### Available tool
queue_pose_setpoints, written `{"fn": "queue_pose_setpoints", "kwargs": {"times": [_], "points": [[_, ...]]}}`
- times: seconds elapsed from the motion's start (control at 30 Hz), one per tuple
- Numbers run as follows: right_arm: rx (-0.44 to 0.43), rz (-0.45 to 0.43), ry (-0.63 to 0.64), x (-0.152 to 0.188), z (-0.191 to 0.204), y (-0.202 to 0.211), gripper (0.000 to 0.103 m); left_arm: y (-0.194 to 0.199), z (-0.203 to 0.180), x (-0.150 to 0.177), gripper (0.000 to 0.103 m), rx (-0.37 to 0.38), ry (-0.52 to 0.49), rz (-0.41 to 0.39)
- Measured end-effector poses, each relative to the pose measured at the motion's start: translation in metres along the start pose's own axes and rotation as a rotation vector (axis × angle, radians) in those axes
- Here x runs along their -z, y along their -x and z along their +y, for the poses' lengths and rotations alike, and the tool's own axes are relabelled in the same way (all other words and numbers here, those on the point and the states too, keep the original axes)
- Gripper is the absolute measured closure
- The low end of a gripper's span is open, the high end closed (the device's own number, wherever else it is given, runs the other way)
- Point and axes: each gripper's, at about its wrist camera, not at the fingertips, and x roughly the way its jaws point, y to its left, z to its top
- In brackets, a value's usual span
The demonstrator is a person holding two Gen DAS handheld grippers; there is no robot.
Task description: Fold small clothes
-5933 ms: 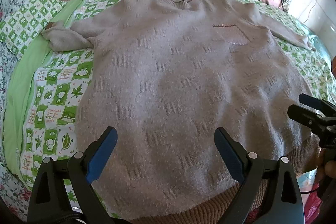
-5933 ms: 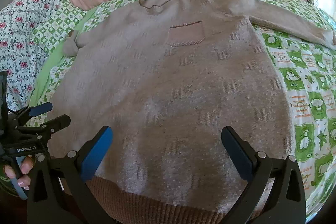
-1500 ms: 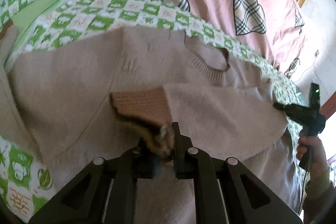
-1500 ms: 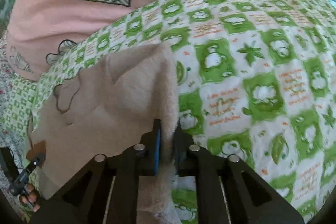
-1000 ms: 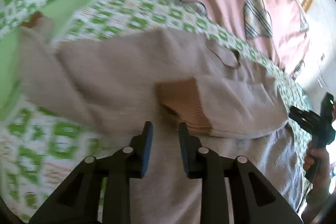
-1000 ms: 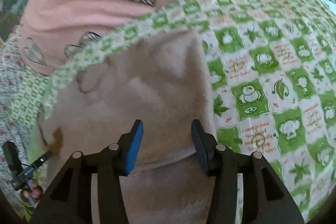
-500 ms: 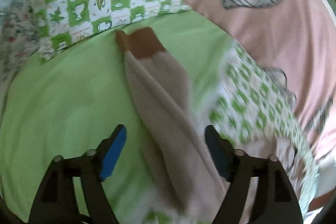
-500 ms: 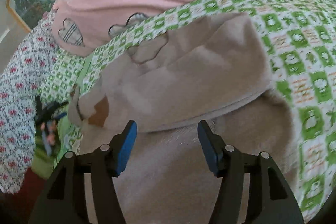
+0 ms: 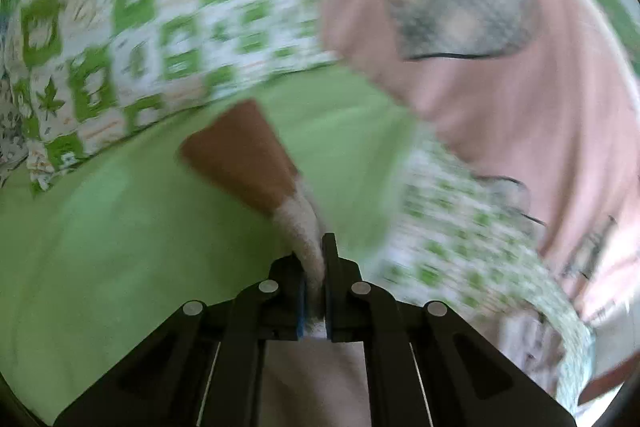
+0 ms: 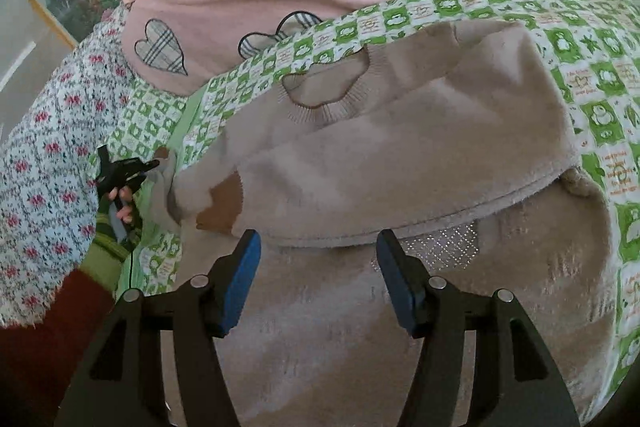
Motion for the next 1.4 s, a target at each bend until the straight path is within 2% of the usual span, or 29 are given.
{"fn": "queue_pose_setpoints", "kwargs": {"times": [0.1, 0.17, 0.4, 0.47, 0.6, 0.67, 0.77, 0.87, 0.93, 1.03, 1.1, 1.23, 1.3, 1.4], "points": [[-0.001, -0.01, -0.016, 0.003, -0.004, 0.006, 0.042, 0.034, -0.046, 0.023, 0.099, 0.084, -0.085, -0.04], [0.0, -0.022, -0.025, 0.006, -0.008, 0.013, 0.042, 0.051, -0.091, 0.045, 0.099, 0.128, -0.167, -0.057], [0.024, -0.067, -0.085, 0.012, -0.033, 0.038, 0.042, 0.074, -0.222, 0.131, 0.099, 0.297, -0.4, -0.025], [0.037, -0.082, -0.11, 0.014, -0.044, 0.046, 0.042, 0.071, -0.261, 0.163, 0.099, 0.337, -0.491, -0.003], [0.058, -0.116, -0.163, 0.016, -0.063, 0.059, 0.042, 0.052, -0.319, 0.217, 0.099, 0.384, -0.606, 0.059], [0.068, -0.134, -0.193, 0.016, -0.075, 0.065, 0.042, 0.035, -0.346, 0.247, 0.099, 0.381, -0.68, 0.091], [0.086, -0.15, -0.215, 0.015, -0.087, 0.071, 0.042, 0.005, -0.366, 0.279, 0.098, 0.345, -0.754, 0.15], [0.106, -0.156, -0.228, 0.013, -0.094, 0.074, 0.042, -0.021, -0.37, 0.303, 0.094, 0.322, -0.794, 0.236], [0.109, -0.156, -0.225, 0.011, -0.095, 0.075, 0.042, -0.03, -0.362, 0.311, 0.084, 0.301, -0.797, 0.289], [0.105, -0.153, -0.204, 0.004, -0.088, 0.071, 0.042, -0.017, -0.347, 0.315, 0.052, 0.281, -0.784, 0.289], [0.1, -0.148, -0.177, -0.001, -0.08, 0.064, 0.042, 0.003, -0.328, 0.313, 0.043, 0.27, -0.775, 0.265], [0.081, -0.105, -0.111, -0.013, -0.058, 0.039, 0.042, 0.043, -0.277, 0.306, 0.039, 0.22, -0.731, 0.233], [0.076, -0.073, -0.055, -0.02, -0.042, 0.021, 0.042, 0.056, -0.247, 0.294, 0.039, 0.158, -0.692, 0.213], [0.086, -0.032, 0.05, -0.03, -0.013, -0.006, 0.042, 0.063, -0.195, 0.273, 0.039, 0.025, -0.604, 0.179]]}}
